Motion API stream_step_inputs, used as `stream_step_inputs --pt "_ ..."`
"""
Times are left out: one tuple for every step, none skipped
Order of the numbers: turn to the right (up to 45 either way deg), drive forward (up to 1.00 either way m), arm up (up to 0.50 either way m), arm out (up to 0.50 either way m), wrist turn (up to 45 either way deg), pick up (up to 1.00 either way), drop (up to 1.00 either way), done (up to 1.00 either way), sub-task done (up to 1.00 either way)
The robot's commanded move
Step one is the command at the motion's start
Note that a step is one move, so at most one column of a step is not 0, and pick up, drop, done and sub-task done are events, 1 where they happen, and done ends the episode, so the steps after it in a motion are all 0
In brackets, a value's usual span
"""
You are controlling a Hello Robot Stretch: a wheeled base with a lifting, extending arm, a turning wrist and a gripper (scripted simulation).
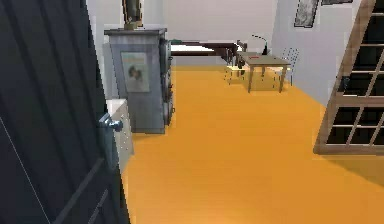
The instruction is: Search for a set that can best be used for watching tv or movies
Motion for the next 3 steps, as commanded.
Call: stream_step_inputs --pt "0.0 0.30 0.00 0.00 0.0 0.00 0.00 0.00 0.00" --pt "45.0 0.00 0.00 0.00 0.0 0.00 0.00 0.00 0.00" --pt "18.0 0.00 0.00 0.00 0.0 0.00 0.00 0.00 0.00"
